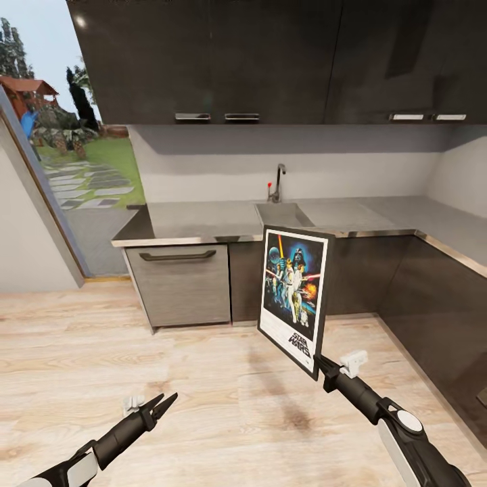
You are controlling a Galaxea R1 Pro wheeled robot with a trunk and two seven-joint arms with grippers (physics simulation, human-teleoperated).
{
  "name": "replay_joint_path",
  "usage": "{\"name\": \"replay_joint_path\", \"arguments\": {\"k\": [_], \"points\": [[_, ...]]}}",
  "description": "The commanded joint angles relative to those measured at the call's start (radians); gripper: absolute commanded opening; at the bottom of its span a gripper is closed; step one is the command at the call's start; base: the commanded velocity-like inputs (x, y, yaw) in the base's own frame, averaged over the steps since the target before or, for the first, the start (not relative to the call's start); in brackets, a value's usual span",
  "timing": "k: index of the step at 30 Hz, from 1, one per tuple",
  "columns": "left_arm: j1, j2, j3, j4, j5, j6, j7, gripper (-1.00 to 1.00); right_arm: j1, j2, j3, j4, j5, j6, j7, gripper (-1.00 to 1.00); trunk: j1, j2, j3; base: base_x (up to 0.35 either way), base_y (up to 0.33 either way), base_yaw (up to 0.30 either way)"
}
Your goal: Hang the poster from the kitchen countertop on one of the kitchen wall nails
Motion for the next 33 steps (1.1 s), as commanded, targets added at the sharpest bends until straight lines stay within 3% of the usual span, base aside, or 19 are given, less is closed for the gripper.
{"name": "replay_joint_path", "arguments": {"k": [1, 33], "points": [[-0.001, 0.001, -0.009, -0.001, 0.008, -0.005, -0.001, 1.00, -0.001, 0.000, -0.001, 0.001, -0.008, 0.001, 0.007, -1.00, -0.004, 0.007, 0.002, 0.000, 0.000, 0.000], [-0.001, 0.001, -0.009, -0.001, 0.008, -0.005, 0.001, 1.00, -0.001, 0.000, -0.001, 0.001, -0.009, 0.000, 0.007, -1.00, -0.127, 0.231, 0.102, 0.000, 0.000, 0.000]]}}
